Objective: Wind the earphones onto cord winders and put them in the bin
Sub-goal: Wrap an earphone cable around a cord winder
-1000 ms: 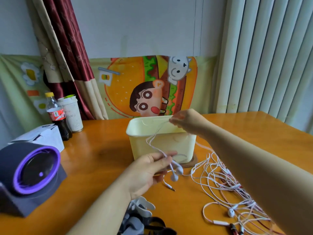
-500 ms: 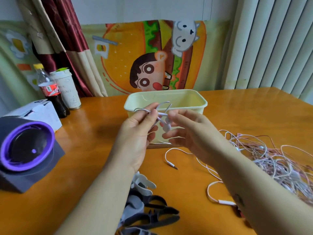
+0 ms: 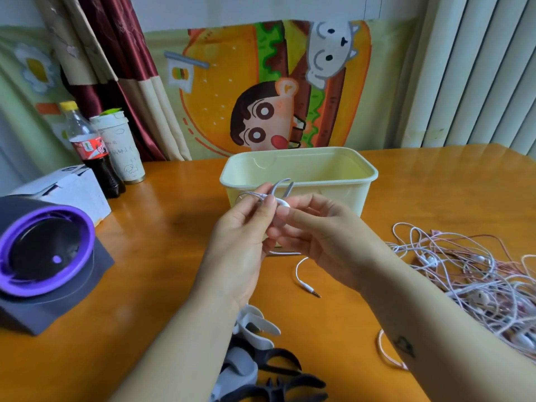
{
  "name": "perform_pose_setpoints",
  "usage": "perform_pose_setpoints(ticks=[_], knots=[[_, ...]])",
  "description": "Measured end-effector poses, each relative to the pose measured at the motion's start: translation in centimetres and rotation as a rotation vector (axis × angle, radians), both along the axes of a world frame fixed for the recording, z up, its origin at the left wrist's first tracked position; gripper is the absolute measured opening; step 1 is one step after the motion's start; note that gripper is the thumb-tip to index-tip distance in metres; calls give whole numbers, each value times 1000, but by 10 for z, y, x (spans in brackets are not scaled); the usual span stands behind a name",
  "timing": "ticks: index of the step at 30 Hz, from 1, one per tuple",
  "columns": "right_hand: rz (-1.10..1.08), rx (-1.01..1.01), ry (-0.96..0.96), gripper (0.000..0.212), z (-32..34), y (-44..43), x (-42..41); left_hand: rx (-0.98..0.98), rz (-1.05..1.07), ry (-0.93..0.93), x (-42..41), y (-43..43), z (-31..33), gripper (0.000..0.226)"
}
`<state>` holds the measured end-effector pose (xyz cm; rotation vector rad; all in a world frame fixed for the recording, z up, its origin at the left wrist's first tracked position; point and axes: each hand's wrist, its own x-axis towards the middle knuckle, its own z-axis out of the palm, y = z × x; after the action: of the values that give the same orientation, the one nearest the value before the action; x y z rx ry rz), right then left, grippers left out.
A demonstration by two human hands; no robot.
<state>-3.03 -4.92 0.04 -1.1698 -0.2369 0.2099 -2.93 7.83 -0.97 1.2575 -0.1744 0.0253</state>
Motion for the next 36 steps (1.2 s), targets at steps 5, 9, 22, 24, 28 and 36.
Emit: perform_pose_setpoints(ticks=[5,9,22,24,28,36], knots=[[-23,-136,-26,9,-6,-1,-2,-34,-14,89,-2,2,-12,29],[-110,-243,-64,8,-5,-6,-1,-52,-28,143,5,1,-8,25],[-324,-494,-312,13,5,-22,-4,0,-106,38,21,-6,2,33],[-323,-428,-265,7,7,-22,-4,49,-119,-6,21,-6,2,34],[-340,-455,-262,4,7,-25,-3,122,-134,-55,24,-4,2,35],[-357,-508,-309,8,7,-20,-7,199,-113,-61,25,-4,0,39]])
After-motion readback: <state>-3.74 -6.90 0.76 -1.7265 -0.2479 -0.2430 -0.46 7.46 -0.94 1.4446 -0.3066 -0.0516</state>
